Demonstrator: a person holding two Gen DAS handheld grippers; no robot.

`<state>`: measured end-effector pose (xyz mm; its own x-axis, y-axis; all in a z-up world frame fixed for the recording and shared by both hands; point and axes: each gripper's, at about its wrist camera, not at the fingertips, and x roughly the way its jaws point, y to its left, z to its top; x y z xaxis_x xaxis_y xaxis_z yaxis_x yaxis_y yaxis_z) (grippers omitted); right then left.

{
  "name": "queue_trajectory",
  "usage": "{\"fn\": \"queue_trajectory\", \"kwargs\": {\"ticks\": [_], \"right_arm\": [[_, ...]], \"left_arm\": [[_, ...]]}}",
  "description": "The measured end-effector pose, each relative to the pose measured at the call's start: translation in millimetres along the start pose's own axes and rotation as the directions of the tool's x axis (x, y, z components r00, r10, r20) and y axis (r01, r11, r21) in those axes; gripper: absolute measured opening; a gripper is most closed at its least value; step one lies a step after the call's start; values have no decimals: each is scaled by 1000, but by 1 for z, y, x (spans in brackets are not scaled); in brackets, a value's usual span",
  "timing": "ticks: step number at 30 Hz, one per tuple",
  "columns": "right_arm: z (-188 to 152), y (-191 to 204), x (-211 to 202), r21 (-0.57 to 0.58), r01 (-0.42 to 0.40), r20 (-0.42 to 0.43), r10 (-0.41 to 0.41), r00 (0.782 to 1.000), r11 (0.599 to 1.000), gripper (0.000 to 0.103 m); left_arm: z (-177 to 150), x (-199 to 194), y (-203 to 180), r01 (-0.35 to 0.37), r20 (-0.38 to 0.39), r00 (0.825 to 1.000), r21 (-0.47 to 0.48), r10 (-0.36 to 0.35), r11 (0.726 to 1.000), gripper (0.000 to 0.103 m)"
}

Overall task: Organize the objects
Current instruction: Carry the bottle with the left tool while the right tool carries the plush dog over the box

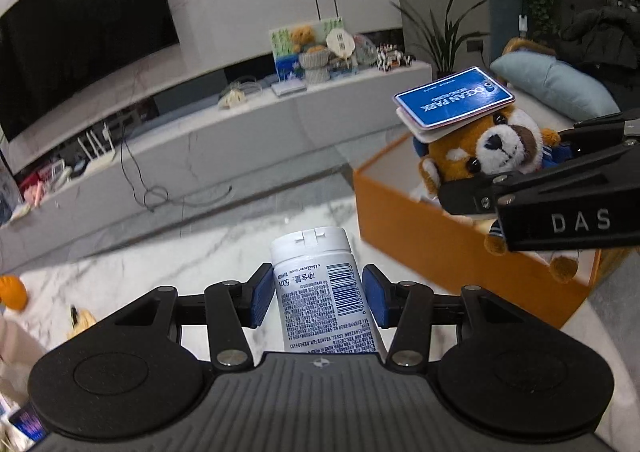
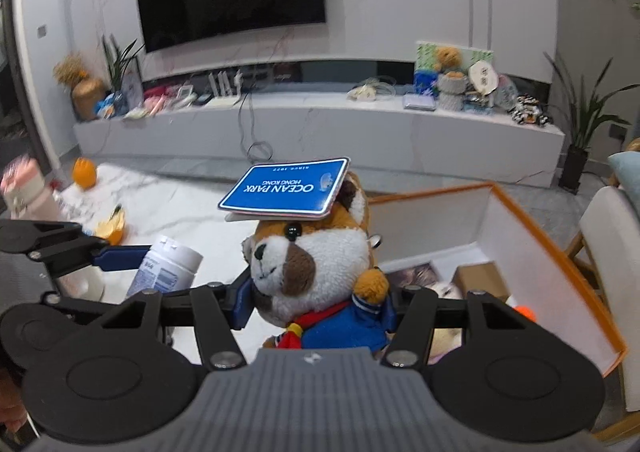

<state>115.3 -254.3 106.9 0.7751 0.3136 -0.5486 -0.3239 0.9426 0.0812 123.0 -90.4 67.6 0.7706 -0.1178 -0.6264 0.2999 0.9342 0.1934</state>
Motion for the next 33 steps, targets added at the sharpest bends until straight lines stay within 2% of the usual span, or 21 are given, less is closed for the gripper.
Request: {"fn": "queue_trajectory", "kwargs": {"ticks": [5, 10, 12, 15, 19, 22, 25, 29, 33], "right_arm": [[31, -20, -15, 50, 39, 81, -43, 996, 998, 59], [50, -49, -28, 129, 71, 171, -93, 981, 989, 59], [53, -63, -33, 148, 76, 210, -107, 972, 986, 59], [55, -86, -41, 158, 127, 268, -166, 949, 979, 59], [56, -123, -54, 219, 128, 314, -194, 929, 967, 59], [55, -145, -57, 266, 137, 319, -221, 922, 954, 59], [51, -159, -50, 283, 138, 306, -226, 925, 949, 59], [46, -168, -30, 273, 157, 270, -232, 934, 949, 59], [36, -179, -3, 289, 150, 211, -216, 953, 945, 59]], "left_arm": [[28, -6, -7, -10, 52, 999, 23, 9, 1000, 56], [58, -9, -19, -13, 104, 995, 30, 9, 999, 56], [70, -7, -24, -2, 124, 992, 26, -2, 1000, 56], [89, -8, -34, 11, 166, 986, 27, -15, 1000, 56], [110, -4, -49, 42, 212, 976, 26, -47, 999, 56], [117, 9, -64, 65, 214, 974, 45, -73, 997, 56], [119, 26, -78, 89, 194, 976, 58, -98, 994, 56], [121, 45, -94, 131, 164, 977, 58, -139, 990, 56], [121, 70, -107, 137, 123, 982, 79, -146, 987, 56]]}}
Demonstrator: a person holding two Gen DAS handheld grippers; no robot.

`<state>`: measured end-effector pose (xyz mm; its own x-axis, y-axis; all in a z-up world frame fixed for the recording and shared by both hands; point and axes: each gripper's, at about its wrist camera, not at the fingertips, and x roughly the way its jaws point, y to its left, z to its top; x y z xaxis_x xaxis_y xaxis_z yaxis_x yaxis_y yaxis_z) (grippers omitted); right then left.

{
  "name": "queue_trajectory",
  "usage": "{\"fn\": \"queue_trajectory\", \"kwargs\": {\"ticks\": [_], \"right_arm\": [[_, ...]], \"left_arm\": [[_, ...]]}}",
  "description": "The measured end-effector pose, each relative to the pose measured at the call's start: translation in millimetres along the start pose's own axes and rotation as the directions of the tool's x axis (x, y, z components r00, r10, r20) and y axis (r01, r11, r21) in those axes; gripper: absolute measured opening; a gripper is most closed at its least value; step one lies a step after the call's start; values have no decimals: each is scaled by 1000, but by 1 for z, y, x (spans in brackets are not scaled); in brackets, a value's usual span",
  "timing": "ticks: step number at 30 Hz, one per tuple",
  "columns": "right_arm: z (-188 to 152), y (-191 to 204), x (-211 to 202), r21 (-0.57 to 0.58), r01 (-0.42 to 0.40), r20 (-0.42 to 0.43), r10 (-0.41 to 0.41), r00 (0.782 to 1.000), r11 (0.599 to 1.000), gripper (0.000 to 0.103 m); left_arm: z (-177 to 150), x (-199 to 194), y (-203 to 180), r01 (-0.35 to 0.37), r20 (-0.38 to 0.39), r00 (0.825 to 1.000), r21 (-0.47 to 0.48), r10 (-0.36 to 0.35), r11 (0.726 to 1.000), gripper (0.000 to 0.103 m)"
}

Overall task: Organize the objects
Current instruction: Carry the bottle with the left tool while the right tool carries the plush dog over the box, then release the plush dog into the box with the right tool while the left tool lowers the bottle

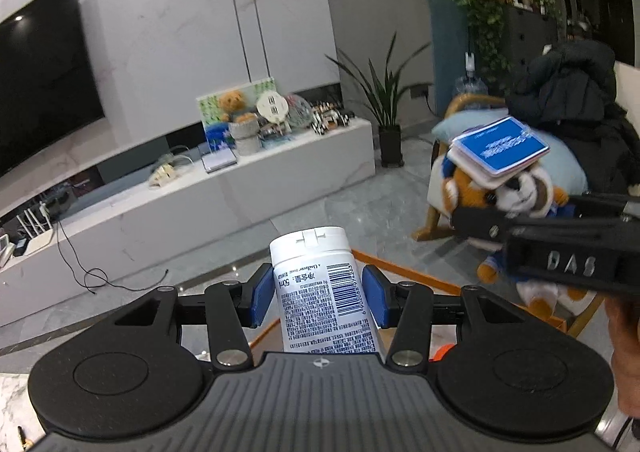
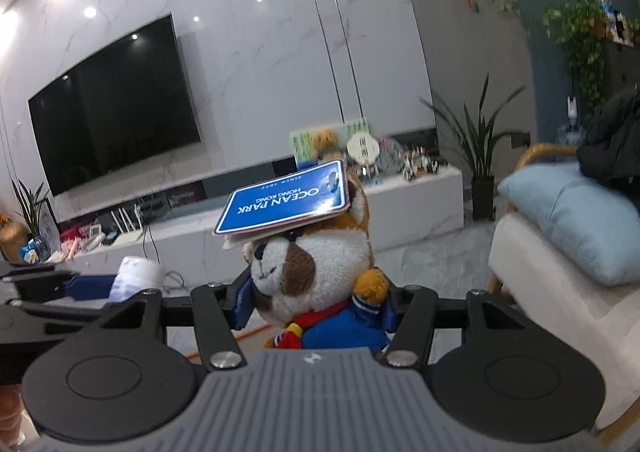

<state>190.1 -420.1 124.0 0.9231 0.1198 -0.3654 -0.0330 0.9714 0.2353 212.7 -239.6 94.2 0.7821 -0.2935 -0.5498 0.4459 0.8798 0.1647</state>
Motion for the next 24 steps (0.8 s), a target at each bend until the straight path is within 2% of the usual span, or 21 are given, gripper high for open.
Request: {"fn": "queue_trajectory", "kwargs": {"ticks": [8, 16, 20, 24], "right_arm": [[-18, -13, 58, 75, 36, -156, -24, 987, 997, 59], [-37, -12, 94, 88, 23, -255, 1, 967, 996, 59], [-44, -14, 109, 117, 26, -287, 9, 958, 993, 59], [-53, -10, 121, 137, 28, -313, 17, 950, 990, 59]], "left_arm": [[-16, 59, -11, 10, -115, 993, 33, -6, 999, 56], [-38, 101, -18, 77, -269, 963, 180, -26, 981, 56], [-49, 112, -25, 112, -318, 948, 252, -27, 961, 56], [-57, 119, -29, 133, -347, 937, 268, -33, 954, 55]]}}
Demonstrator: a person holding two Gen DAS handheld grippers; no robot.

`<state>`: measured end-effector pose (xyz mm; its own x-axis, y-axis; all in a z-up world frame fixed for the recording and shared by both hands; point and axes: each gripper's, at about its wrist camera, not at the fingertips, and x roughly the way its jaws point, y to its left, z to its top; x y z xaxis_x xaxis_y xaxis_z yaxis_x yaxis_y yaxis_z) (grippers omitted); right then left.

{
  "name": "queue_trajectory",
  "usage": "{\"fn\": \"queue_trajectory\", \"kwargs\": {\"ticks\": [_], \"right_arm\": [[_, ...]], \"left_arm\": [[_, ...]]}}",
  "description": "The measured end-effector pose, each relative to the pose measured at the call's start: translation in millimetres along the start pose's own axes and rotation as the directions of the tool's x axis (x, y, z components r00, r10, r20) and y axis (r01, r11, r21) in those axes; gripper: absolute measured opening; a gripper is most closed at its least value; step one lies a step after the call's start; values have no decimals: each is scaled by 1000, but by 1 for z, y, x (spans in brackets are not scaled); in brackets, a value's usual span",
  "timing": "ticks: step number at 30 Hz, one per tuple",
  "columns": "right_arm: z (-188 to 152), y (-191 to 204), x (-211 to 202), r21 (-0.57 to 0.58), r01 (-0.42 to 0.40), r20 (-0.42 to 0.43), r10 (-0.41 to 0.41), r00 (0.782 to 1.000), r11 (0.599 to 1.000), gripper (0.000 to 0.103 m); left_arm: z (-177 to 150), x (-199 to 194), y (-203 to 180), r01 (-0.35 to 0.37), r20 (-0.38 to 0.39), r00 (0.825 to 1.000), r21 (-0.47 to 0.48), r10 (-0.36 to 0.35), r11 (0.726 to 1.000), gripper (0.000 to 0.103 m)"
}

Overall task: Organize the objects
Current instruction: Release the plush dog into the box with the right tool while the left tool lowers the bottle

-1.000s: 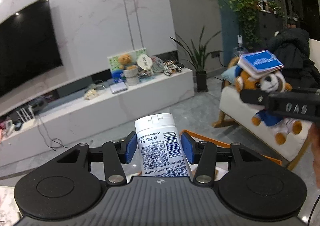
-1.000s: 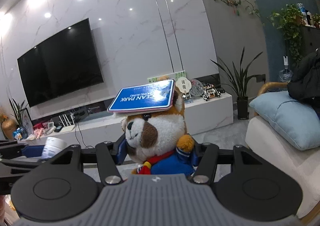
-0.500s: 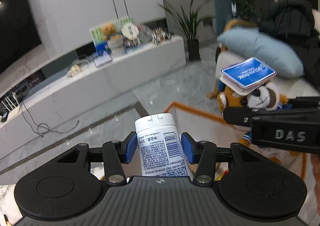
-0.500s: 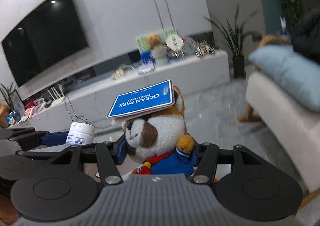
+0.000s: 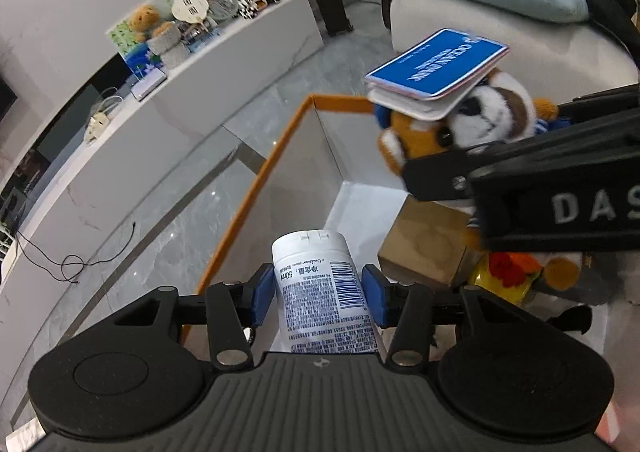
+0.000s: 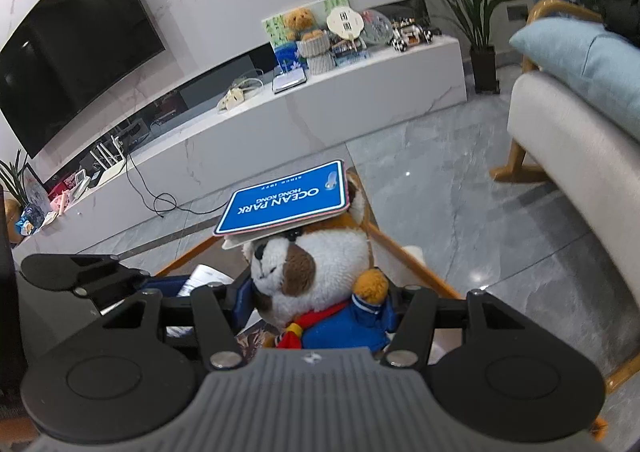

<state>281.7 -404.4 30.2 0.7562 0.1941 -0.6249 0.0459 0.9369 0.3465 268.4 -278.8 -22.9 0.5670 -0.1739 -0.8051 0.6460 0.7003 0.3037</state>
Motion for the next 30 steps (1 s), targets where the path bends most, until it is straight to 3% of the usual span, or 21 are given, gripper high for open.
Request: {"fn": "queue_trajectory", "kwargs": {"ticks": [8, 13, 15, 17, 18, 20, 26, 28, 30], "right_arm": [[-8, 0, 26, 84, -1, -37, 4, 999, 997, 59], [-12, -8, 36, 194, -24, -45, 33, 998, 981, 60], [-14, -13, 38, 288, -75, -19, 84, 996, 955, 63], [-17, -23, 38, 427, -155, 50, 148, 988, 891, 69], [-19, -26, 38, 476, -192, 84, 173, 981, 858, 81], [-18, -28, 38, 511, -224, 105, 198, 975, 830, 89], [-13, -15, 35, 444, -182, 59, 174, 983, 877, 84], [-12, -15, 36, 426, -151, 17, 159, 987, 892, 78], [-12, -13, 36, 397, -107, -24, 127, 992, 912, 65]], "left_arm": [[-3, 13, 2, 20, -22, 1000, 5, -20, 1000, 55], [-4, 20, 8, 29, -30, 999, -11, -30, 1000, 55], [-6, 20, 8, 32, -32, 999, -12, -33, 999, 55], [-8, 20, 7, 35, -32, 999, -9, -36, 999, 54], [-9, 19, 7, 35, -32, 999, -7, -36, 999, 54], [-11, 19, 7, 39, -32, 999, -10, -39, 999, 54], [-11, 22, 8, 46, -46, 998, -12, -46, 999, 54], [-10, 23, 9, 53, -52, 997, -13, -53, 999, 55], [-10, 22, 8, 53, -45, 998, -14, -54, 998, 57]]}}
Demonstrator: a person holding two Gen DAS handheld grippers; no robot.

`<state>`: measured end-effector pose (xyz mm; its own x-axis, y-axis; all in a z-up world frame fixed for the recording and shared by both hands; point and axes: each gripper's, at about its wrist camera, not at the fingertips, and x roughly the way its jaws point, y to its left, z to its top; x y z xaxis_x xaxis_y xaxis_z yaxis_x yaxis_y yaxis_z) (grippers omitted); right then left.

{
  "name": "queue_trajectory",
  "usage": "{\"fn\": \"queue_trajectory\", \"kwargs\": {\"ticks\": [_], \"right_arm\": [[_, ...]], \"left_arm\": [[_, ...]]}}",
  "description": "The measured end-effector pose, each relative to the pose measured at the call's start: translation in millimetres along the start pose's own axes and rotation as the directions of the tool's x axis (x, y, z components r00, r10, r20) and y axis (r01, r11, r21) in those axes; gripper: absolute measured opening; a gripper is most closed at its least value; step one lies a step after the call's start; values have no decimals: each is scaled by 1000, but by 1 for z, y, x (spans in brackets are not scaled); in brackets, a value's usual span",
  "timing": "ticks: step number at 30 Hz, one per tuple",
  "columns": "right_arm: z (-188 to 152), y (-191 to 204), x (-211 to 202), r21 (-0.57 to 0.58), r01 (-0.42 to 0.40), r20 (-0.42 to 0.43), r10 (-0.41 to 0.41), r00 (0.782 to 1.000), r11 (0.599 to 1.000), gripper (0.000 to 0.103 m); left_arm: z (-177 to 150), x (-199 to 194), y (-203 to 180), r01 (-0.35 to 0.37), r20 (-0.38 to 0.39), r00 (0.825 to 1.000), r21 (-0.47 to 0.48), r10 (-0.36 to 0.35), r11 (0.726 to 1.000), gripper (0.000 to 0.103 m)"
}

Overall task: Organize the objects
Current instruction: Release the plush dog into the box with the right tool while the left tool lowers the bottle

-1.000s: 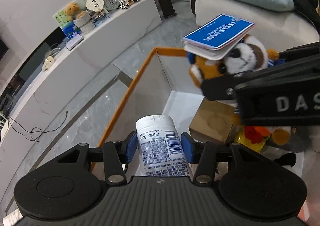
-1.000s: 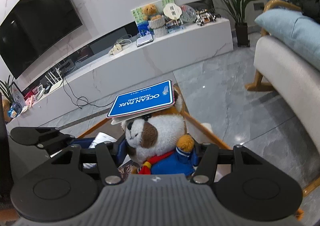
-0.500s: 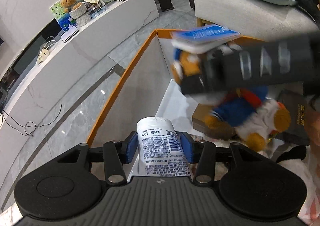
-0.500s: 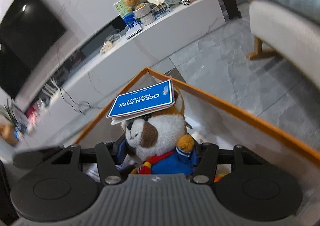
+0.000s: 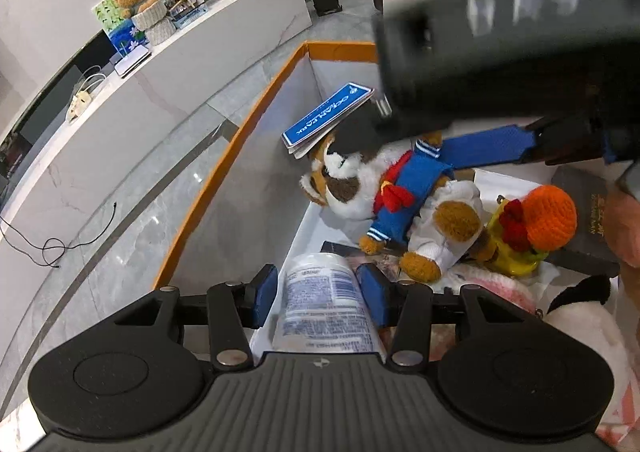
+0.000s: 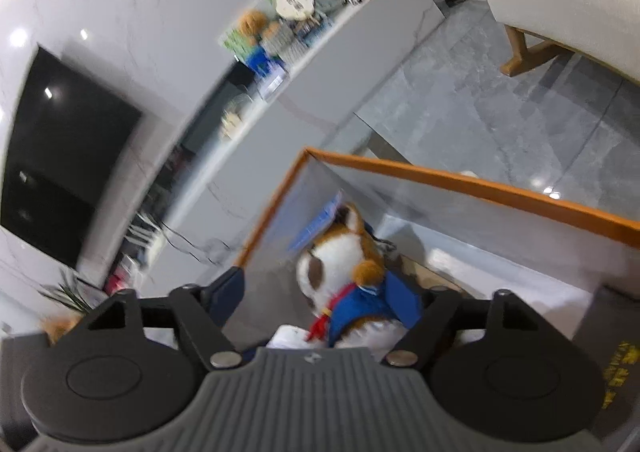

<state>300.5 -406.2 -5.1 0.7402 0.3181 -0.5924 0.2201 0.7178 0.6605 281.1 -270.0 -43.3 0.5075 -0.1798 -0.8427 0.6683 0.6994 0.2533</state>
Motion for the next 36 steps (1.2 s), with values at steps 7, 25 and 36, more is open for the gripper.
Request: {"fn": "queue_trajectory", "kwargs": {"ticks": [7, 25, 36], "right_arm": [[-2, 9, -12, -150, 124, -8, -127, 992, 981, 49], [-9, 3, -6, -228, 91, -71, -110, 991, 969, 16], [2, 11, -27, -257, 265, 71, -256, 964, 929, 20]], "left_arm": [[4, -9, -4, -18, 29, 999, 12, 17, 1000, 73], [-2, -19, 4, -60, 40, 997, 11, 60, 998, 75], [-11, -47, 10, -70, 94, 993, -85, 78, 994, 80]]}}
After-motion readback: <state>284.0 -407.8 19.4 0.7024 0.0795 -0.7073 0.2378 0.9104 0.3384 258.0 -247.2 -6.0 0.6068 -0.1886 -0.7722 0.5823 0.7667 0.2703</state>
